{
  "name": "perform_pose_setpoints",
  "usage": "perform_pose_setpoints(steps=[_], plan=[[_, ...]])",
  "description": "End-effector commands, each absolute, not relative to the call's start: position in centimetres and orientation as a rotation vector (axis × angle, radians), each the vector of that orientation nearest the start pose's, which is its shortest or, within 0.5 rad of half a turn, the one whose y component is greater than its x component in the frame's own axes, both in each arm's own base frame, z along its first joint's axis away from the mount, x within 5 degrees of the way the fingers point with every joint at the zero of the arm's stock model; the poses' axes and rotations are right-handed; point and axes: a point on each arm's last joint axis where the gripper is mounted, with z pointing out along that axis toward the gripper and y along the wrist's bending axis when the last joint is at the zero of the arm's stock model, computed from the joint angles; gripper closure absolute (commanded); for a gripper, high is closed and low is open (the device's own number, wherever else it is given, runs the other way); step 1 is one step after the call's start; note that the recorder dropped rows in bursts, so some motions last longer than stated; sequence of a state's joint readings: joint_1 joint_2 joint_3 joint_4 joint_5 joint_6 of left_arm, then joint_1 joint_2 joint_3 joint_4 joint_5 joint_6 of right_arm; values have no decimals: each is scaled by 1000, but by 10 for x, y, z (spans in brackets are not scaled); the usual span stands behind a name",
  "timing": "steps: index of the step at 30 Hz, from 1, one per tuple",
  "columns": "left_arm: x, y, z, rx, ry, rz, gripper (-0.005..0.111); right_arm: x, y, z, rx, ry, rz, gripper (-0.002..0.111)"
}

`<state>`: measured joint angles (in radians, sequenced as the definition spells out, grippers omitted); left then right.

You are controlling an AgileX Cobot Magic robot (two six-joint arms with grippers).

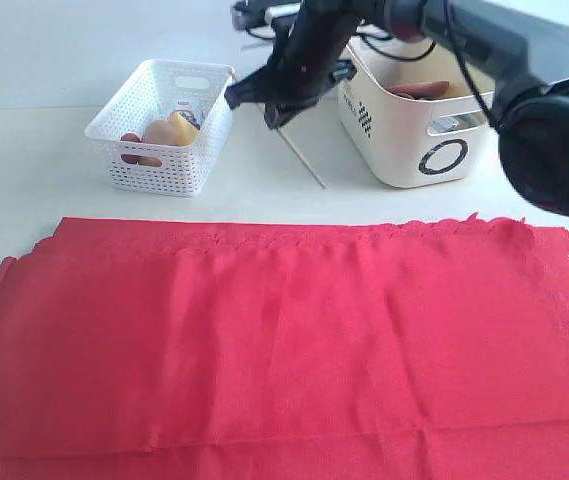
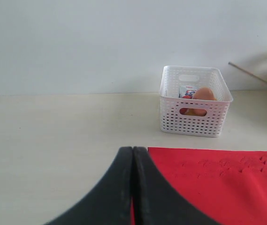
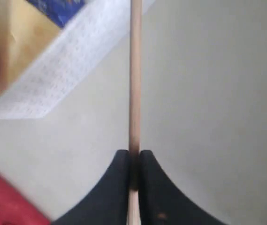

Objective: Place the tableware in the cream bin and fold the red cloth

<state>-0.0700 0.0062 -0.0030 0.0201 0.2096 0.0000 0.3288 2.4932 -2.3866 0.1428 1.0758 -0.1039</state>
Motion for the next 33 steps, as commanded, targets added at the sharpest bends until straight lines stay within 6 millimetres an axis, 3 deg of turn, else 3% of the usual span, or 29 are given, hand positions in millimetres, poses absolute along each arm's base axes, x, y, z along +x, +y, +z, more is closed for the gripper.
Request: perform_pose_setpoints(steps=[1, 6, 10, 14, 21, 28, 30, 33], plan=[[56, -4, 194, 75, 1689, -34, 107, 504, 164, 265, -479, 2482, 205, 108], [56, -4, 194, 75, 1689, -34, 107, 500, 129, 321, -346, 2350, 189, 108], [56, -4, 194, 75, 1689, -34, 107, 504, 92, 333, -225, 2324, 46, 108], [56, -4, 194, 75, 1689, -34, 107, 518, 57, 318, -116, 2334, -70, 108], [56, -4, 194, 75, 1689, -34, 107, 549, 44, 271, -9, 2266, -77, 106], [56, -4, 194, 75, 1689, -34, 107, 557, 49, 237, 18, 2310, -113, 72], [56, -4, 194, 75, 1689, -34, 107, 553, 48, 236, 29, 2359, -128, 63], [56, -4, 194, 75, 1689, -34, 107, 542, 44, 250, 38, 2418, -172, 61]])
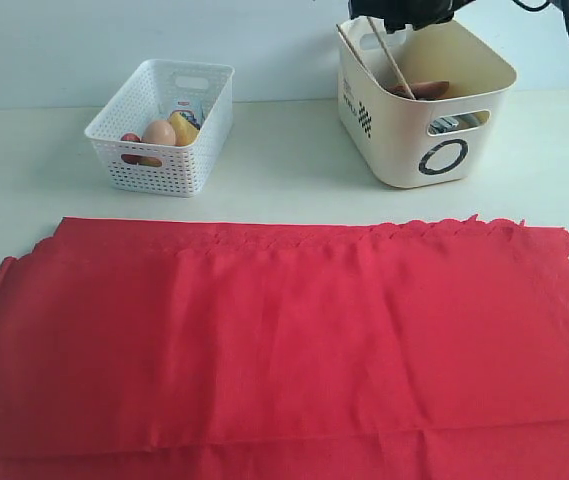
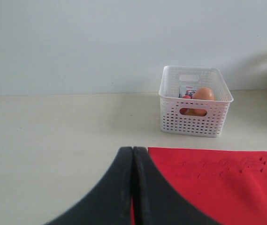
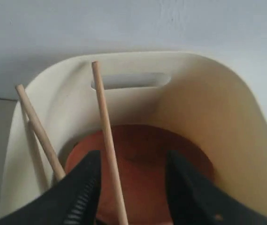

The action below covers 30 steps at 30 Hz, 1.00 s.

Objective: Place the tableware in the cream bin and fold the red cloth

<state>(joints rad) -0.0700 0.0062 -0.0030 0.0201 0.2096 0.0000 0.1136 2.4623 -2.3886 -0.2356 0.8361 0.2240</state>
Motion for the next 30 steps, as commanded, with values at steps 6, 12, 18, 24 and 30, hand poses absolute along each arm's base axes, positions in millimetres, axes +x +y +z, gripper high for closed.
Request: perform_pose_setpoints(steps=[6, 12, 18, 24, 30], plan=[[56, -4, 194, 75, 1689, -34, 107, 502, 41, 311, -82, 2533, -205, 74], [56, -4, 194, 75, 1689, -34, 107, 455, 41, 384, -71, 2448, -112, 108], [56, -4, 194, 75, 1689, -34, 107, 423, 38, 379, -63, 2542, -103, 108], [56, -4, 194, 75, 1689, -34, 107, 368, 38, 358, 20, 2367, 52, 108], [56, -4, 194, 75, 1689, -34, 107, 250, 27, 277, 256, 1943, 297, 108]])
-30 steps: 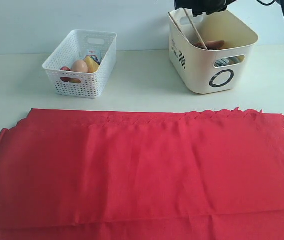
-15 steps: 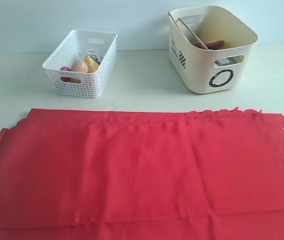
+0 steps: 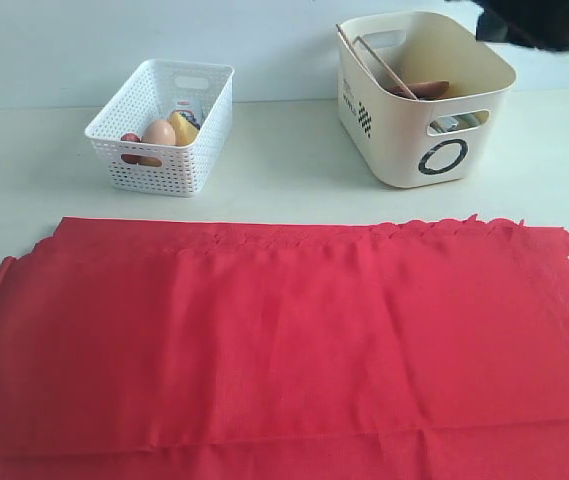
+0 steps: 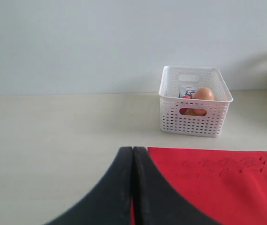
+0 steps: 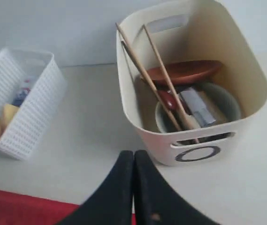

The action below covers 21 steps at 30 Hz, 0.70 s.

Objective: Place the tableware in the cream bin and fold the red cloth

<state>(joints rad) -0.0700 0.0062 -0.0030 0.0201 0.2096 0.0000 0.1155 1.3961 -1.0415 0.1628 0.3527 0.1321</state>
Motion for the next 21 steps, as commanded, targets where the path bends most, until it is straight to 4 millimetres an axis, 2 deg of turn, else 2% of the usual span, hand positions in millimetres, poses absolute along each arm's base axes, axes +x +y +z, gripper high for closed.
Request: perform_pose_setpoints(steps=[1, 4, 5, 7, 9, 10, 14, 16, 18, 21], plan=[[56, -4, 194, 75, 1689, -34, 107, 236, 24, 267, 263, 1917, 284, 108], [56, -4, 194, 75, 1689, -34, 107, 198, 17, 240, 269, 1899, 259, 108], [56, -4, 194, 75, 1689, -34, 107, 177, 15, 223, 280, 1923, 256, 108], [56, -4, 194, 75, 1689, -34, 107, 154, 11, 207, 296, 1901, 255, 108], [56, -4, 195, 74, 1685, -34, 107, 137, 8, 201, 357, 1814, 303, 108], [56, -4, 196, 74, 1674, -34, 107, 132, 8, 201, 342, 1776, 320, 108], [56, -4, 215, -343, 1448, -487, 107, 116, 25, 216, 108, 1651, 470, 108], [55, -1, 221, -462, 1349, -618, 107, 109, 34, 222, -31, 1606, 523, 108], [53, 1, 229, -422, 1261, -587, 107, 104, 44, 225, -170, 1577, 569, 108], [51, -2, 246, -288, 1265, -478, 107, 99, 51, 228, -254, 1530, 632, 108]])
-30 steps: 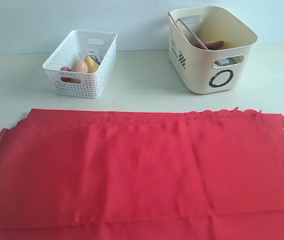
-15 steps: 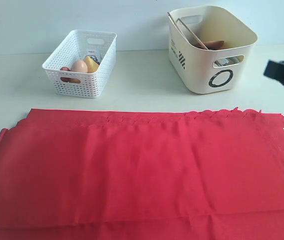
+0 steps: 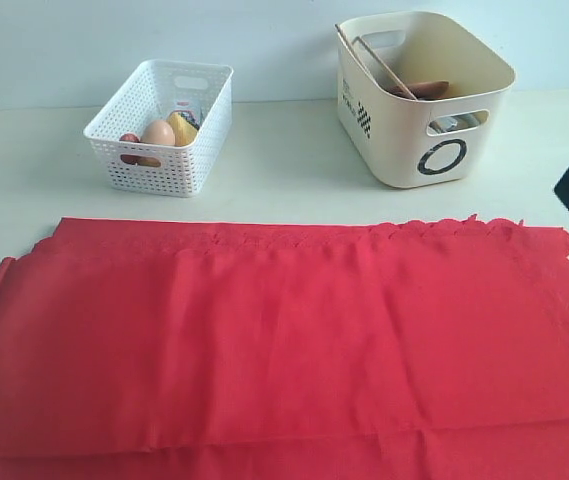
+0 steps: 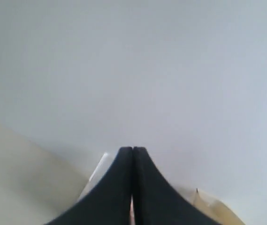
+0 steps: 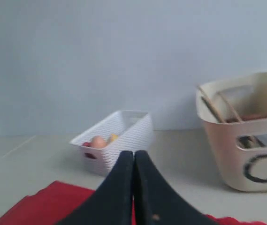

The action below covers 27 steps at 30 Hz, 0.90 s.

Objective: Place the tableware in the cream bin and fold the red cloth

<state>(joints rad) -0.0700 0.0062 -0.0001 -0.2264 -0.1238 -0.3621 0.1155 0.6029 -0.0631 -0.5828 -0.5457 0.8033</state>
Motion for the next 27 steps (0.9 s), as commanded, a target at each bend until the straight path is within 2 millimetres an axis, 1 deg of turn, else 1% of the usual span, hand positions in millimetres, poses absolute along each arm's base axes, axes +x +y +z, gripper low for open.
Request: perform_pose_setpoints(steps=[1, 3, 6, 8, 9, 10, 12, 13, 15, 17, 18, 19, 21, 22, 24, 27], plan=[[54, -3, 248, -294, 1341, -469, 107, 99, 51, 229, -258, 1523, 637, 108], [66, -5, 246, -318, 1504, -448, 107, 99, 51, 229, -255, 1522, 637, 108], [88, -6, 231, -358, 1700, -415, 107, 99, 51, 229, -259, 1523, 636, 108], [103, -8, 216, -362, 1859, -365, 104, 99, 51, 229, -262, 1523, 635, 108], [109, -8, 209, -362, 1922, -345, 100, 99, 52, 229, -267, 1524, 633, 108], [116, -9, 199, -365, 2015, -317, 93, 99, 52, 229, -267, 1524, 633, 108], [125, -9, 183, -385, 2143, -289, 80, 99, 52, 229, -267, 1524, 633, 108], [129, -9, 175, -396, 2202, -275, 68, 99, 52, 229, -267, 1524, 633, 108], [136, -10, 161, -420, 2294, -254, 51, 99, 52, 229, -265, 1524, 635, 108], [144, -10, 151, -435, 2378, -233, 36, 99, 52, 229, -265, 1524, 635, 108], [148, -11, 147, -438, 2413, -225, 30, 99, 52, 229, -265, 1524, 635, 108], [151, -13, 143, -413, 2455, -217, 26, 99, 52, 229, -265, 1524, 635, 108], [158, -22, 138, -308, 2508, -212, 21, 99, 52, 229, -265, 1524, 635, 108], [161, -28, 135, -232, 2532, -207, 19, 99, 52, 229, -265, 1524, 635, 108], [168, -36, 130, -133, 2560, -199, 17, 99, 52, 229, -265, 1524, 635, 108], [178, -39, 121, -121, 2606, -187, 16, 99, 52, 229, -267, 1525, 634, 108]])
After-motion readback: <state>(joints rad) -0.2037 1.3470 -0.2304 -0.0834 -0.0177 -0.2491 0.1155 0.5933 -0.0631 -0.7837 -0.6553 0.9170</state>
